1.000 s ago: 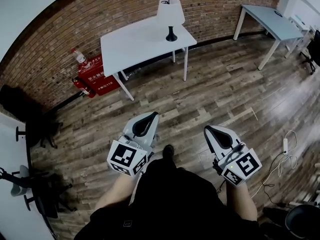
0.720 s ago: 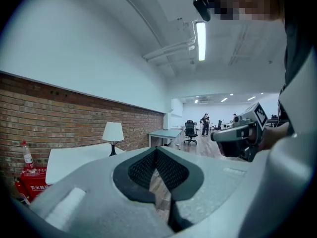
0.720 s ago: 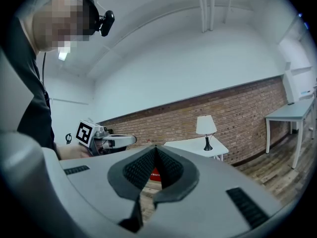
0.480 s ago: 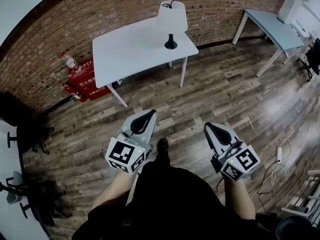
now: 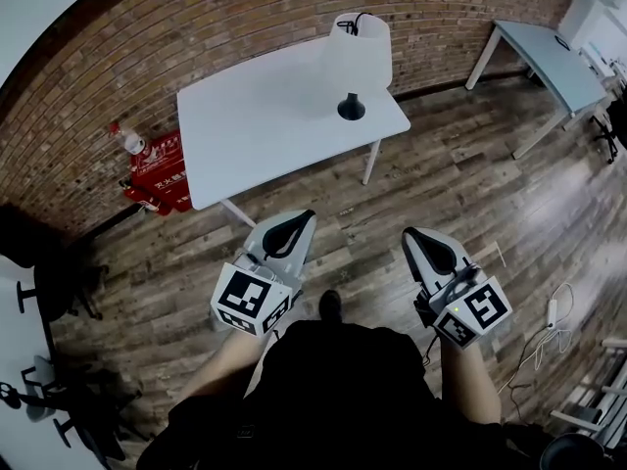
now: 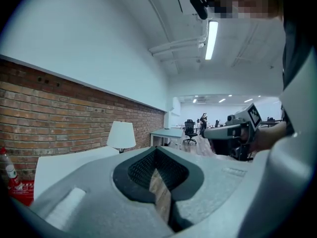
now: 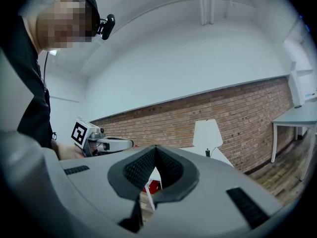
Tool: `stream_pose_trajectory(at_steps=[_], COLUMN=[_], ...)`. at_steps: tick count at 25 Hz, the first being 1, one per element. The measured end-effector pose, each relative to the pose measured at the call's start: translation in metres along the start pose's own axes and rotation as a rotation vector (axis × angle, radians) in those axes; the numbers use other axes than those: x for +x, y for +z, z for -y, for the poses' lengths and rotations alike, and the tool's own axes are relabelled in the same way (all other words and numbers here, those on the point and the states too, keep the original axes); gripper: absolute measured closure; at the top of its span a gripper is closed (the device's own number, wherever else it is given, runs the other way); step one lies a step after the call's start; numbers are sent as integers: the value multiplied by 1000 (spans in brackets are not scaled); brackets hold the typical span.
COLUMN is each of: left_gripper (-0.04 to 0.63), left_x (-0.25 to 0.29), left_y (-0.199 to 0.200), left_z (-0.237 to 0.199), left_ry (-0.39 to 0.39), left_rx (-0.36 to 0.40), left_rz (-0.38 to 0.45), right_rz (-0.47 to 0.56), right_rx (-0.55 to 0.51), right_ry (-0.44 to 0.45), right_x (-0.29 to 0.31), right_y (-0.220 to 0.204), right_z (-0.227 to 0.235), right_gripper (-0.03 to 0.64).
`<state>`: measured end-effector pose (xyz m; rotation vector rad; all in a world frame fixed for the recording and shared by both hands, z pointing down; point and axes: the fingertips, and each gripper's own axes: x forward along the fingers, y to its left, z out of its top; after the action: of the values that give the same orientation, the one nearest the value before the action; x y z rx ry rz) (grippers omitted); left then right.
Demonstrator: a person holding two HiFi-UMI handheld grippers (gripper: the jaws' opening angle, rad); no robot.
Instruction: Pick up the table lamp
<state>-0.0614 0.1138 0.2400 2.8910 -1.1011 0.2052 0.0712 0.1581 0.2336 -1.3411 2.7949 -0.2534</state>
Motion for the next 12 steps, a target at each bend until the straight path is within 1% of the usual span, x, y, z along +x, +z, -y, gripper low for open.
stream_pose_trajectory(at_steps=[3,6,12], left_gripper=[592,592,592], left_x=[13,26,58], left_y=[1,3,-1], left_z=[-21,-42,-76], left_ry=[-22,-21,-17], left_rx=[10,-2,-25], left_rz=[-14,-12,-24], right_rz=[-1,-8,-43], right_rx=[-2,3,19], right_ry=[-6,-18,-18], right_x=[27,47,83], right_y=[7,10,3], right_z=[13,28,58], right_gripper=[609,609,609])
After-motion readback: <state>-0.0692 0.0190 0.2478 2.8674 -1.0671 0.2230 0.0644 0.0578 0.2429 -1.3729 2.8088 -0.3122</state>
